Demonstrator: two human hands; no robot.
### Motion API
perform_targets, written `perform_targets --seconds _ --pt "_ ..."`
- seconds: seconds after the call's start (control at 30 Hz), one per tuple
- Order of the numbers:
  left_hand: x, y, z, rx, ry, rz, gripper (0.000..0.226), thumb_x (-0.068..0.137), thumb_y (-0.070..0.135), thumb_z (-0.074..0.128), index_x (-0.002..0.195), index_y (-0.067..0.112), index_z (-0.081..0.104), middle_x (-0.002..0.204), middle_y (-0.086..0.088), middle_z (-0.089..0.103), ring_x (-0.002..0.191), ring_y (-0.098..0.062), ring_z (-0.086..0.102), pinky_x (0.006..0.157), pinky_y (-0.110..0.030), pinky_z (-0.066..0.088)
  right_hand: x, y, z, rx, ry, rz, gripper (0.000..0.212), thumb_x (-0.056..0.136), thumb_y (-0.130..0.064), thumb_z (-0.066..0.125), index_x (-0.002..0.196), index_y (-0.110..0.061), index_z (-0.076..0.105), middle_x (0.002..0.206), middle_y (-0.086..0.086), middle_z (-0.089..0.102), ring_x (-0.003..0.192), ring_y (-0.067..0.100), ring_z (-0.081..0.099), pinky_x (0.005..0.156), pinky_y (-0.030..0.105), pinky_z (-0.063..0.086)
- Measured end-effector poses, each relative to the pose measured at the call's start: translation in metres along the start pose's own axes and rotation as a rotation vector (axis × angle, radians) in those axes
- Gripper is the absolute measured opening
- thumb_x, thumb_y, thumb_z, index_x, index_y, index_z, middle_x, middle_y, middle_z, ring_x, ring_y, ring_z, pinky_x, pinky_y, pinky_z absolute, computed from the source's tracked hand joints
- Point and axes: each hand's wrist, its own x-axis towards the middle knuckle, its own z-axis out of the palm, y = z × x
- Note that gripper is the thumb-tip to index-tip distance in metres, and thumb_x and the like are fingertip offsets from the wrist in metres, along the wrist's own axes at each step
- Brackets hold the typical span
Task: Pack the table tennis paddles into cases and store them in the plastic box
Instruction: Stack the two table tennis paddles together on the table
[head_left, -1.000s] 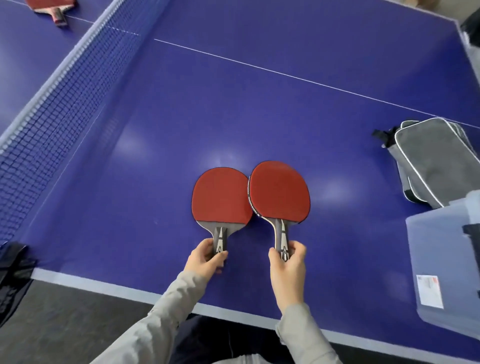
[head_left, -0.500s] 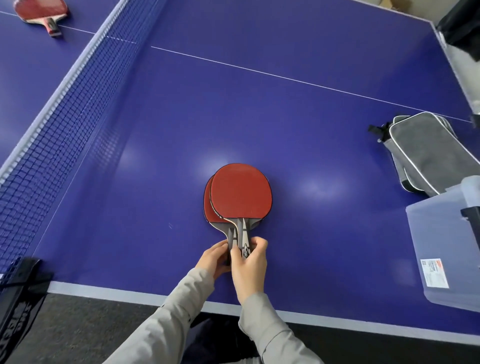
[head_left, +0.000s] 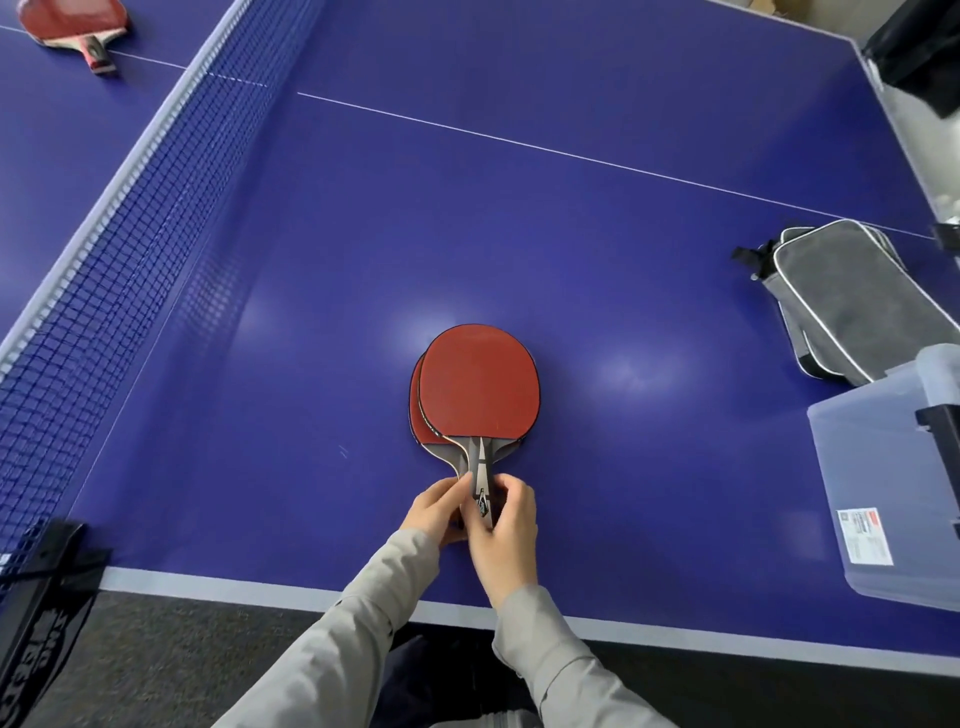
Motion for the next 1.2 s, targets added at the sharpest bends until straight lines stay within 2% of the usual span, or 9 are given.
perform_targets --seconds 0.1,0.17,0.3,0.5,0.67,0.83,1.03,1.13,1.2 --pt "-0.002 0.000 0.010 0.109 0.078 0.063 0.019 0.087 0.028 0.065 0.091 0.011 0.057 0.076 -0.001 0.055 0.065 -0.012 0.058 0.056 -0.023 0.053 -0.001 0.014 -0.022 0.003 -0.004 -0.037 0.031 0.091 -0.029 0.058 0.120 -0.024 0.050 0.116 -0.011 0.050 0.115 0.011 0.049 0.101 0.039 0.039" --pt "-0.003 0.000 0.014 0.187 0.132 0.119 0.026 0.083 0.027 0.070 0.094 0.007 0.057 0.074 -0.001 0.052 0.065 -0.013 0.053 0.051 -0.019 0.050 0.005 0.026 -0.039 -0.145 0.022 -0.089 0.037 0.092 -0.028 0.056 0.129 -0.024 0.048 0.131 -0.007 0.047 0.127 0.014 0.043 0.104 0.036 0.033" --pt "-0.006 0.002 0.007 0.192 0.204 0.197 0.016 0.084 0.023 0.069 0.087 0.011 0.058 0.069 0.001 0.050 0.061 -0.011 0.050 0.046 -0.015 0.046 0.021 0.040 -0.062 -0.575 -0.095 -0.177 0.060 0.094 -0.039 0.050 0.147 -0.026 0.026 0.155 0.001 0.021 0.144 0.019 0.016 0.112 0.039 0.022" --pt "-0.025 0.013 -0.026 0.143 0.195 0.219 0.022 0.079 0.029 0.072 0.088 0.012 0.061 0.073 -0.004 0.055 0.069 -0.023 0.055 0.055 -0.025 0.048 0.034 0.049 -0.068 -0.902 -0.221 -0.186 0.067 0.095 -0.052 0.036 0.151 -0.028 0.007 0.160 0.003 -0.004 0.148 0.022 -0.003 0.118 0.040 0.015" --pt "-0.043 0.036 -0.103 0.180 0.320 0.326 0.006 0.087 0.014 0.064 0.089 0.009 0.063 0.072 -0.006 0.057 0.072 -0.025 0.054 0.061 -0.027 0.048 0.036 0.051 -0.065 -0.965 -0.232 -0.180 0.068 0.094 -0.054 0.035 0.151 -0.028 0.006 0.160 0.004 -0.006 0.148 0.023 -0.005 0.117 0.041 0.016" --pt "-0.055 0.063 -0.182 0.265 0.379 0.376 0.015 0.088 0.015 0.062 0.094 0.001 0.063 0.073 -0.007 0.051 0.069 -0.020 0.047 0.051 -0.011 0.044 0.035 0.051 -0.064 -1.023 -0.230 -0.182 0.069 0.094 -0.056 0.032 0.151 -0.027 0.004 0.160 0.004 -0.006 0.148 0.024 -0.004 0.116 0.040 0.019" --pt "-0.059 0.075 -0.227 0.269 0.354 0.271 0.022 0.089 0.016 0.062 0.104 0.000 0.063 0.073 -0.007 0.058 0.057 -0.010 0.058 0.048 -0.014 0.047 0.036 0.050 -0.063 -1.041 -0.243 -0.182 0.070 0.095 -0.055 0.033 0.151 -0.026 0.004 0.160 0.005 -0.006 0.148 0.024 -0.003 0.116 0.040 0.021" --pt "-0.056 0.075 -0.232 0.313 0.398 0.261 0.025 0.090 0.014 0.060 0.112 0.001 0.062 0.086 -0.010 0.058 0.073 -0.018 0.054 0.052 -0.013 0.047 0.037 0.049 -0.063 -1.038 -0.246 -0.178 0.070 0.094 -0.055 0.034 0.151 -0.026 0.004 0.160 0.005 -0.005 0.148 0.025 -0.003 0.116 0.041 0.022" --pt "-0.056 0.074 -0.234 0.300 0.472 0.293 0.028 0.088 0.014 0.064 0.113 0.002 0.062 0.092 -0.012 0.060 0.081 -0.022 0.053 0.063 -0.018 0.047 0.037 0.050 -0.063 -1.038 -0.246 -0.172 0.070 0.094 -0.055 0.034 0.151 -0.027 0.004 0.160 0.005 -0.006 0.148 0.024 -0.003 0.116 0.041 0.022"
